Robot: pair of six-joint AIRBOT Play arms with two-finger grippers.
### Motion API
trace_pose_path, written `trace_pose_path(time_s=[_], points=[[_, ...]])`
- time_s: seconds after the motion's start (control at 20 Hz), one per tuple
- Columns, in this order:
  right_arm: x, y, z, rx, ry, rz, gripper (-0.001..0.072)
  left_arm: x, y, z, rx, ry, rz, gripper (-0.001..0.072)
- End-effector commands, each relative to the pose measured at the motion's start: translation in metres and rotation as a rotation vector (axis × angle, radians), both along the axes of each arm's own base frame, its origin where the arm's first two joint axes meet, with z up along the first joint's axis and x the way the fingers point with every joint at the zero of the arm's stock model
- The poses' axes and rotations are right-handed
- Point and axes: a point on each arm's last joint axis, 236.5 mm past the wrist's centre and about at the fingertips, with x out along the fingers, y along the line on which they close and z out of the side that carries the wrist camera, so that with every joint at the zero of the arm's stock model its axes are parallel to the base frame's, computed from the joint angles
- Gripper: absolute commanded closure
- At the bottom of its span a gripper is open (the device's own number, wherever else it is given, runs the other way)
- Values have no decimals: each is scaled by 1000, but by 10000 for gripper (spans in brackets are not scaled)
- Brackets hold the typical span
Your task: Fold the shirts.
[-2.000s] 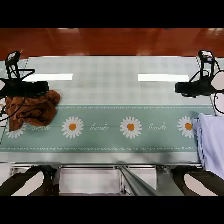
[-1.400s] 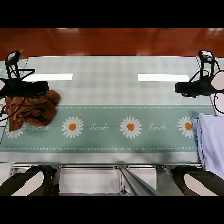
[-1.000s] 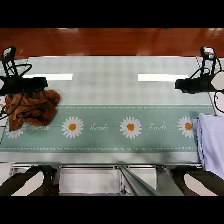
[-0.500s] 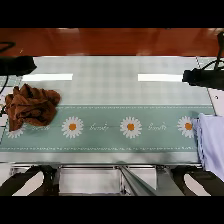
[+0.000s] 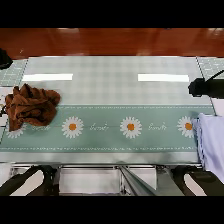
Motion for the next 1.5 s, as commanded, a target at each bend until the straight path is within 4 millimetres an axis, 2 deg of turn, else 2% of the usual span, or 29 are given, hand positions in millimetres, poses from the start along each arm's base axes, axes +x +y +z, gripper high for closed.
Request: trace_pose_path(time_s=[0.0,0.1,0.2,0.3,0.5,0.55,0.65,0.75,0.8,0.9,1.0,1.1,1.2,1.25,1.35,1.45], points=[[-22,3,-13,-1,95,25,321,-4,30,-63,-49,197,83,201],[-23,3,-16,1,102,23,322,-9,36,-108,-44,351,45,201],[-21,3,-17,8,98,11,322,-27,47,-157,-86,534,96,200],[-20,3,-17,17,93,-2,322,-41,50,-192,-123,641,107,200],[-20,3,-16,29,92,-20,322,-60,73,-235,-159,645,176,200],[-19,3,-16,31,89,-22,322,-63,73,-244,-184,639,184,200],[-17,3,-14,42,77,-38,322,-61,58,-260,-268,606,156,200],[-14,3,-13,49,64,-48,322,-61,51,-272,-294,597,154,202],[-14,3,-12,51,61,-50,322,-62,50,-275,-298,607,154,270],[-14,3,-12,52,60,-52,322,-67,46,-275,-303,634,125,663],[-13,4,-12,63,59,-60,322,-67,25,-259,-365,640,27,687],[-12,10,-10,84,54,-50,322,-43,-2,-214,-468,504,-20,687],[-14,14,-3,101,34,-43,322,-15,-23,-143,-527,282,-55,688],[-17,15,4,106,12,-41,322,-8,-30,-101,-521,174,-80,688],[-26,15,21,104,-39,-35,322,-6,-45,-21,-472,-10,-139,688],[-39,15,36,103,-81,-29,322,-17,-72,63,-409,-214,-219,688]])
